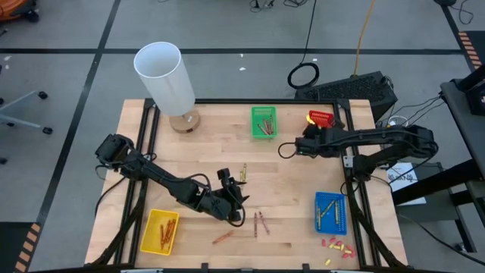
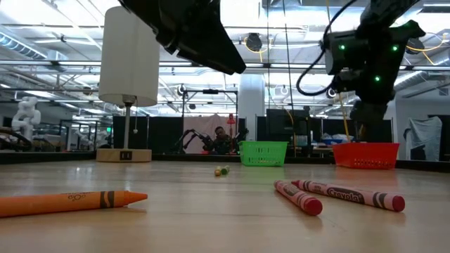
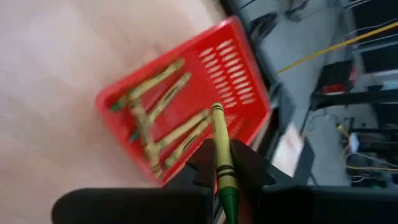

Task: Sort crayons
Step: Put the green crayon into the red bin

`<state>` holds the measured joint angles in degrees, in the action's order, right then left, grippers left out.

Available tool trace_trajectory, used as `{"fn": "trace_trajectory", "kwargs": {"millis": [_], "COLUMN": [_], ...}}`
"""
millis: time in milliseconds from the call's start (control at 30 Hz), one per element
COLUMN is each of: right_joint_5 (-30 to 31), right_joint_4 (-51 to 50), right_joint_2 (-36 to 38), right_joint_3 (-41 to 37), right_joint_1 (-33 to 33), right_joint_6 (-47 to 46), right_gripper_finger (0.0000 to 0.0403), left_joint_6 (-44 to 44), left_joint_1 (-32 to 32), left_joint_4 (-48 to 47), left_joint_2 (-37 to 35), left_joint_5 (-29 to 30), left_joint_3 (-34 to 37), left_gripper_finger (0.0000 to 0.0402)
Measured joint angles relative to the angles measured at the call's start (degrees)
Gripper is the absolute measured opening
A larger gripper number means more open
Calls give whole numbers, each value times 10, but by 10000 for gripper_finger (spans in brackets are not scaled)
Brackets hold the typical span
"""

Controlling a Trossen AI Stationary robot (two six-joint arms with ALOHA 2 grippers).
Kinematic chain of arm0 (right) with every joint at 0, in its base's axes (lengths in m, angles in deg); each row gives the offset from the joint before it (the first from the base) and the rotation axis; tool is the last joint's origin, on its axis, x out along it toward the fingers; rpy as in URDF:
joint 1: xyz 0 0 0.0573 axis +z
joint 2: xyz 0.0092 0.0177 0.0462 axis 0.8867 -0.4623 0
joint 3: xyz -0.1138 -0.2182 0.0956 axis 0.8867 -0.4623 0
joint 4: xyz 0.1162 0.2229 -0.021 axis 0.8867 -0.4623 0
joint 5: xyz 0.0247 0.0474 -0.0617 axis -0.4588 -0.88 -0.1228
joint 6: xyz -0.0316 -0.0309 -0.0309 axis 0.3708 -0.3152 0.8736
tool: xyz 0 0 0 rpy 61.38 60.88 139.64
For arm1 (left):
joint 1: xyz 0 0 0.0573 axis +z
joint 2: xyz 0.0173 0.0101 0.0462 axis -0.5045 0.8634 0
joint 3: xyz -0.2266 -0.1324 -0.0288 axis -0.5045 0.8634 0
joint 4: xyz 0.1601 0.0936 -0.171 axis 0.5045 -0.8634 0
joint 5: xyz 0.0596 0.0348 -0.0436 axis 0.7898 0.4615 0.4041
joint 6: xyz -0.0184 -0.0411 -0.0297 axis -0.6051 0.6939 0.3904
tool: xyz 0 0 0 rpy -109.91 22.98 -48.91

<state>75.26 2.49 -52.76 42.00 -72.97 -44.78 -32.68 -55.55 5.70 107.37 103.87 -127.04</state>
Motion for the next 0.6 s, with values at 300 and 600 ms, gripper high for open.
{"fn": "trace_trajectory", "kwargs": {"millis": [300,600], "right_joint_5": [-25,-23], "right_joint_4": [33,30], "right_joint_2": [-1,4], "right_joint_3": [0,9], "right_joint_1": [-4,1], "right_joint_6": [-38,-47], "right_gripper_finger": [99,199], "left_joint_6": [0,0], "left_joint_1": [0,0], "left_joint_4": [1,1], "left_joint_2": [0,0], "left_joint_5": [0,0], "left_joint_3": [0,0], "left_gripper_finger": [222,222]}}
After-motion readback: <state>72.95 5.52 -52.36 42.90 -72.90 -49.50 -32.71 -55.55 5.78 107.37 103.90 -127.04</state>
